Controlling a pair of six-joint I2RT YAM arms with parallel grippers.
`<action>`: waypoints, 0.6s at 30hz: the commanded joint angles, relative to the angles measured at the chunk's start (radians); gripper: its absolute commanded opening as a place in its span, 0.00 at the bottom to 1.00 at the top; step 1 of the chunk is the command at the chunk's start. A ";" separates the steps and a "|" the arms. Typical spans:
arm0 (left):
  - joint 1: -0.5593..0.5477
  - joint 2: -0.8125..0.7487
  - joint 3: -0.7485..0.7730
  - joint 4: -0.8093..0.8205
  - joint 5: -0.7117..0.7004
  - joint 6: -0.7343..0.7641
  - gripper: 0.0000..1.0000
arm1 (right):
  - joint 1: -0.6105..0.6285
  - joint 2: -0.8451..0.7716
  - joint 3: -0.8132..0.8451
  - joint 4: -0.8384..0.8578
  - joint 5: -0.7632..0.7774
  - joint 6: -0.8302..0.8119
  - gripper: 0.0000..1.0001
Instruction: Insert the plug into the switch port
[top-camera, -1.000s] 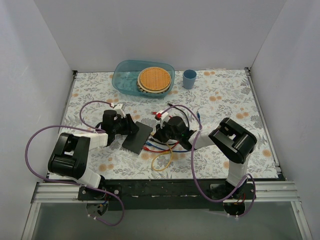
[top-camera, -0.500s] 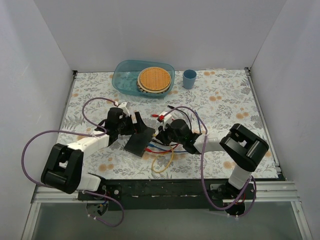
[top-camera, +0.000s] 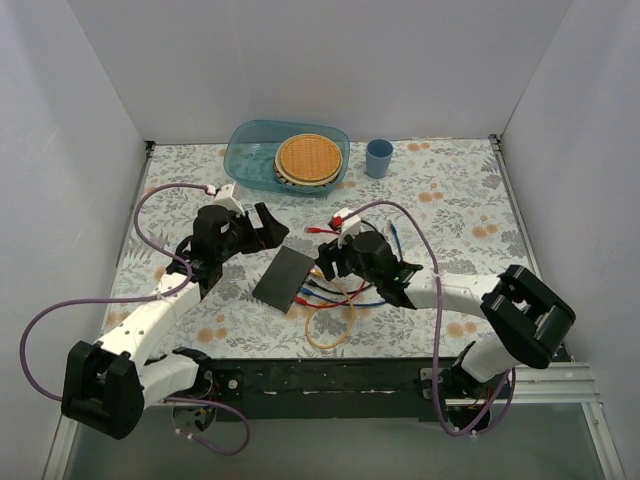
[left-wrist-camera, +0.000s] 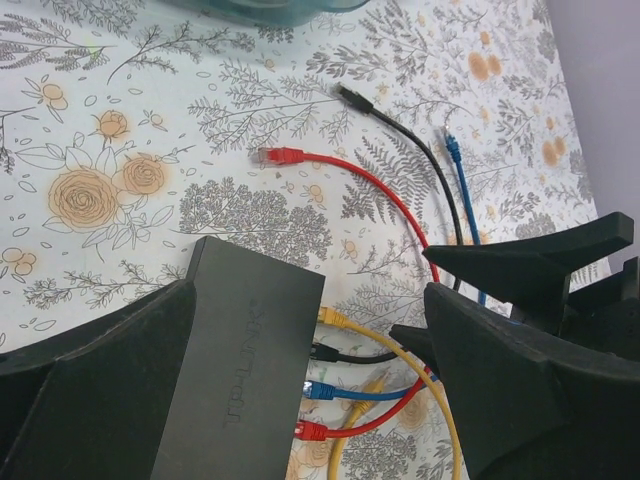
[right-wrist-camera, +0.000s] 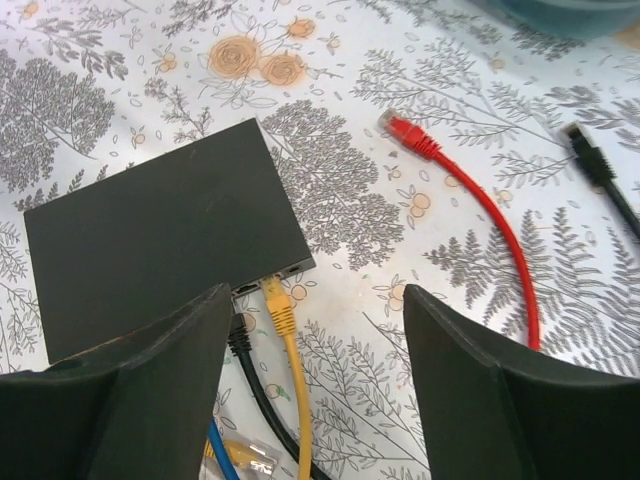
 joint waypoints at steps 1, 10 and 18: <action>-0.002 -0.068 0.038 -0.036 -0.021 -0.011 0.98 | -0.001 -0.130 0.030 -0.080 0.101 -0.020 0.81; -0.002 -0.131 0.025 -0.041 -0.059 -0.022 0.98 | -0.001 -0.440 0.005 -0.265 0.222 -0.064 0.97; -0.002 -0.179 0.001 -0.012 -0.104 -0.033 0.98 | -0.001 -0.652 -0.079 -0.309 0.310 -0.119 0.99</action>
